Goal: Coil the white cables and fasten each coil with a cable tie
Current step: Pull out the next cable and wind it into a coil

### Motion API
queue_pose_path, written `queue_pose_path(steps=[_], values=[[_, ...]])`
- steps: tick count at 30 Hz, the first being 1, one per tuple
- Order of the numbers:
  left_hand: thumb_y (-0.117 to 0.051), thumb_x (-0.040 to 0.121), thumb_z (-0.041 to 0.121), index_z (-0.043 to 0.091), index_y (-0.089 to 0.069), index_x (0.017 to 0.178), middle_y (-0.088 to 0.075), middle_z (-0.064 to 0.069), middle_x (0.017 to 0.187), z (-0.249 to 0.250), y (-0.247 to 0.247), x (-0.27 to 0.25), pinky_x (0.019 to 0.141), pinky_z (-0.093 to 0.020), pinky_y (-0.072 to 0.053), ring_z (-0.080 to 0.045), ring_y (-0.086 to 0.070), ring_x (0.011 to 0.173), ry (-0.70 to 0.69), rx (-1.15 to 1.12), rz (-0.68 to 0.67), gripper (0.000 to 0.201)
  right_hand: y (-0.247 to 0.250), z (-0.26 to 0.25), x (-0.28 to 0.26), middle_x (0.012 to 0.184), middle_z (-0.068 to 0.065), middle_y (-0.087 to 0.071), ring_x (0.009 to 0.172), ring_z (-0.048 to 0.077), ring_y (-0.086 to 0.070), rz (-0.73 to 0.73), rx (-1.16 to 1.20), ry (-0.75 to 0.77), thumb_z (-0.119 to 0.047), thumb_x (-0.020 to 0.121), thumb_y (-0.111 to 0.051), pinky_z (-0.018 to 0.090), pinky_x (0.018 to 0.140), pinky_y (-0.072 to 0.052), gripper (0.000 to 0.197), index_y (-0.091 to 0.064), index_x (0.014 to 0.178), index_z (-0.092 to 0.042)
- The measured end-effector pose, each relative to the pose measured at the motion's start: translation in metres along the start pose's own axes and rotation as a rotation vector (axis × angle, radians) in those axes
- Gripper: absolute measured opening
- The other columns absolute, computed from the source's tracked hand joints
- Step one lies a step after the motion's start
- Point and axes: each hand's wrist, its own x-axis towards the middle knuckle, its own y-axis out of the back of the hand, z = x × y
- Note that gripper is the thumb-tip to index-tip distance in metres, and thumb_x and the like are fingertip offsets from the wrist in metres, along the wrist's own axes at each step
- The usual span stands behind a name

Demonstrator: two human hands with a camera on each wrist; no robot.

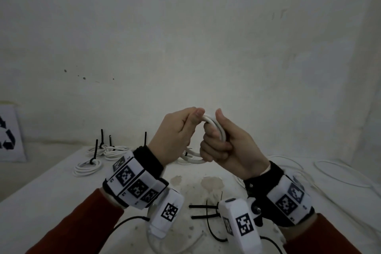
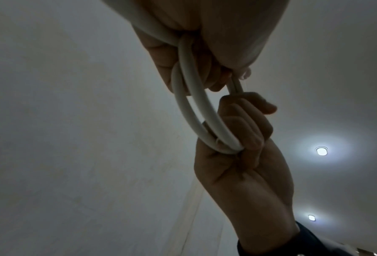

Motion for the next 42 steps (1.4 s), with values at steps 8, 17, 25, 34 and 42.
queue_pose_path(steps=[8, 17, 25, 34, 42], values=[[-0.033, 0.101, 0.029, 0.022, -0.050, 0.113, -0.054, -0.001, 0.073, -0.011, -0.010, -0.009, 0.053, -0.014, -0.037, -0.007, -0.047, 0.056, -0.071, 0.190, -0.134, 0.022, 0.012, -0.014, -0.009, 0.037, -0.010, -0.018, 0.033, 0.007, -0.010, 0.292, 0.023, 0.025, -0.045, 0.091, -0.042, 0.021, 0.036, -0.015, 0.043, -0.035, 0.056, -0.020], [-0.036, 0.101, 0.019, 0.013, -0.057, 0.118, -0.040, 0.013, 0.061, -0.042, -0.002, -0.023, 0.055, -0.012, -0.033, 0.002, -0.048, 0.060, -0.067, 0.462, -0.062, 0.027, 0.048, -0.040, -0.027, 0.046, -0.007, -0.007, 0.038, 0.010, -0.005, 0.373, 0.336, 0.296, -0.036, 0.093, -0.038, 0.020, 0.034, -0.021, 0.045, -0.044, 0.051, -0.020], [-0.058, 0.086, -0.004, 0.020, -0.043, 0.118, -0.063, -0.008, 0.091, -0.079, 0.005, -0.039, 0.045, -0.038, -0.050, -0.030, -0.060, 0.059, -0.060, 0.799, -0.149, 0.043, 0.068, -0.056, -0.045, 0.057, -0.003, -0.039, 0.048, 0.013, -0.038, 0.424, 0.496, 0.608, -0.017, 0.083, -0.040, 0.027, 0.060, -0.042, 0.017, -0.054, 0.078, -0.009], [-0.075, 0.068, 0.001, 0.026, -0.047, 0.108, -0.064, 0.008, 0.086, -0.073, -0.009, -0.044, 0.038, -0.026, -0.046, -0.012, -0.061, 0.054, -0.291, 0.898, -0.359, 0.055, 0.067, -0.031, -0.011, 0.064, 0.002, -0.052, 0.052, 0.012, -0.050, 0.790, -0.240, 0.713, -0.010, 0.104, -0.032, 0.023, 0.057, -0.045, 0.022, -0.042, 0.084, -0.013], [-0.037, 0.086, 0.029, 0.026, -0.056, 0.099, -0.061, 0.015, 0.076, -0.051, 0.006, -0.034, 0.044, -0.015, -0.041, -0.003, -0.057, 0.054, -0.445, 0.822, -0.472, 0.023, 0.072, 0.005, -0.027, 0.077, -0.004, -0.064, 0.063, 0.017, -0.057, 0.615, -1.394, 0.217, -0.026, 0.103, -0.036, 0.043, 0.064, -0.048, 0.022, -0.048, 0.090, -0.013]])
